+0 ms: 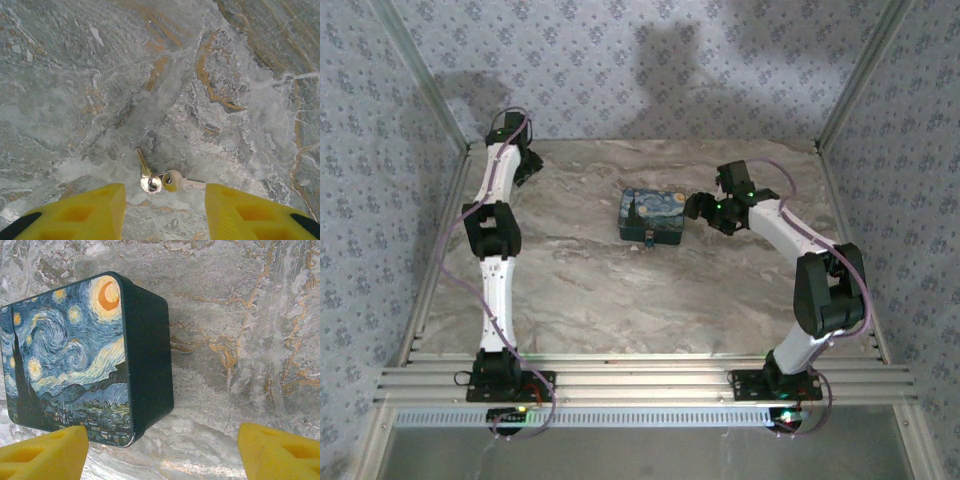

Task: Unlock the padlock with the key

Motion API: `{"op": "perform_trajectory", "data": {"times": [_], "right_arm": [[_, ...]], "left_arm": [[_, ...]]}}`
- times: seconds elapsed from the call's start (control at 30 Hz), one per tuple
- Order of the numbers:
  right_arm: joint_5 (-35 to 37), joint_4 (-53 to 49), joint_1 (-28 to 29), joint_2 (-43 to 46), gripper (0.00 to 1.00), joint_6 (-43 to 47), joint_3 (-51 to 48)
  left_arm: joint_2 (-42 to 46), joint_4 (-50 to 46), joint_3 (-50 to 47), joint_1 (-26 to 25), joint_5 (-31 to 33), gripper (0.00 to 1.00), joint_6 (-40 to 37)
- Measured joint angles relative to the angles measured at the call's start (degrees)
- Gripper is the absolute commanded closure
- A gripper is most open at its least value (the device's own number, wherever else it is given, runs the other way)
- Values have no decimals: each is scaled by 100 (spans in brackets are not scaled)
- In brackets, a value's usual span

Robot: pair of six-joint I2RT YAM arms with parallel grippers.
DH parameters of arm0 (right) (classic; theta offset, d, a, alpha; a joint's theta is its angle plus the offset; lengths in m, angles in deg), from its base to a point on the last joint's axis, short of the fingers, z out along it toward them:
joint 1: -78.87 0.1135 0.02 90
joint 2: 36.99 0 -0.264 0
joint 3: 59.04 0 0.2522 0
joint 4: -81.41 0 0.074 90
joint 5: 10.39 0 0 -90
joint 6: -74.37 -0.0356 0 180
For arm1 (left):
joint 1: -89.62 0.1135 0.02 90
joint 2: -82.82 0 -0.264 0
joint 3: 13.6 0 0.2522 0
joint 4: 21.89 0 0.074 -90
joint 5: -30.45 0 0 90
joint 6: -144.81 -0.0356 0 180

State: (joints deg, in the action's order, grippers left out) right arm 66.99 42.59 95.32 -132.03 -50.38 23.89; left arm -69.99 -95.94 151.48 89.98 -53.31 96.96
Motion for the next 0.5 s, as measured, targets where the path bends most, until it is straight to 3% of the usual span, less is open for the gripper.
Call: {"op": "perform_trajectory", "data": {"times": [0.5], "right_arm": [[66,-42,-4,463,20,26,-249]], "left_arm": [[22,264,-662,-645,31,49,684]]}}
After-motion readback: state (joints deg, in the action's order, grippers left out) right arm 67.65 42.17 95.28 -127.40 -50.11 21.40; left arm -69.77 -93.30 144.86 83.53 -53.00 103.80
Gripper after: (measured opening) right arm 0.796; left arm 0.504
